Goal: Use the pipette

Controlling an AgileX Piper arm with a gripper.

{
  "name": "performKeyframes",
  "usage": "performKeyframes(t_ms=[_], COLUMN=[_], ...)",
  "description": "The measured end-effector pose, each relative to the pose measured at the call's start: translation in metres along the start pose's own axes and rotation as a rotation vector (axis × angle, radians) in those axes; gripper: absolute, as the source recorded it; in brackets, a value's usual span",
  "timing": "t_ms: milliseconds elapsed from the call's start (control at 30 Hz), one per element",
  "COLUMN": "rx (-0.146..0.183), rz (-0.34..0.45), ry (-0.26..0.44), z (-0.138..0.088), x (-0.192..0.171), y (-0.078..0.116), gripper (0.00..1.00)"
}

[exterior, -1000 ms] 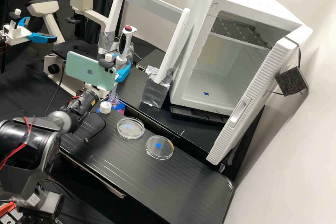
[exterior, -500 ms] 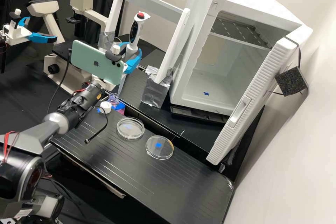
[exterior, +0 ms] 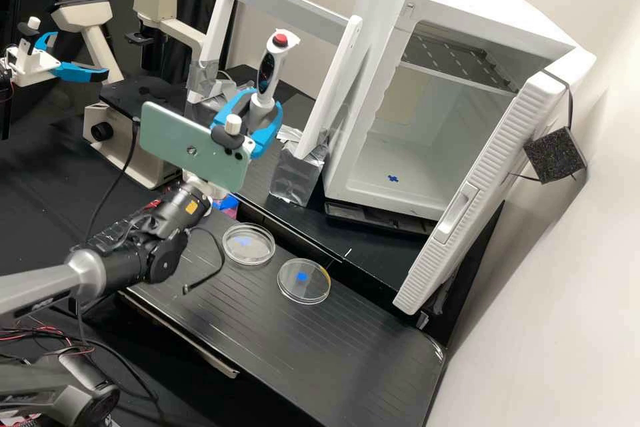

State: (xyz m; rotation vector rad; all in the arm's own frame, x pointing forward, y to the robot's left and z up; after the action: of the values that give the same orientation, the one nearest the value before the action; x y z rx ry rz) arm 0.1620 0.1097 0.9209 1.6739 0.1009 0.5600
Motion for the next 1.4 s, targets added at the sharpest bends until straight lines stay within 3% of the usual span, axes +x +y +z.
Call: performKeyframes(t_ms=[167,333,667,1400], rx=[-0.005,-0.006,-0.004,0.000], rz=[0.154,0.239,0.215,0.222], ry=[0.019,0.005,-0.035,-0.070], z=[0.013,0.017,0.026,0.032], x=[-0.024,-0.044,-0.064,-0.074], y=[0.014,0.015,0.000,-0.005], gripper=[0.00,0.00,0.00,0.00])
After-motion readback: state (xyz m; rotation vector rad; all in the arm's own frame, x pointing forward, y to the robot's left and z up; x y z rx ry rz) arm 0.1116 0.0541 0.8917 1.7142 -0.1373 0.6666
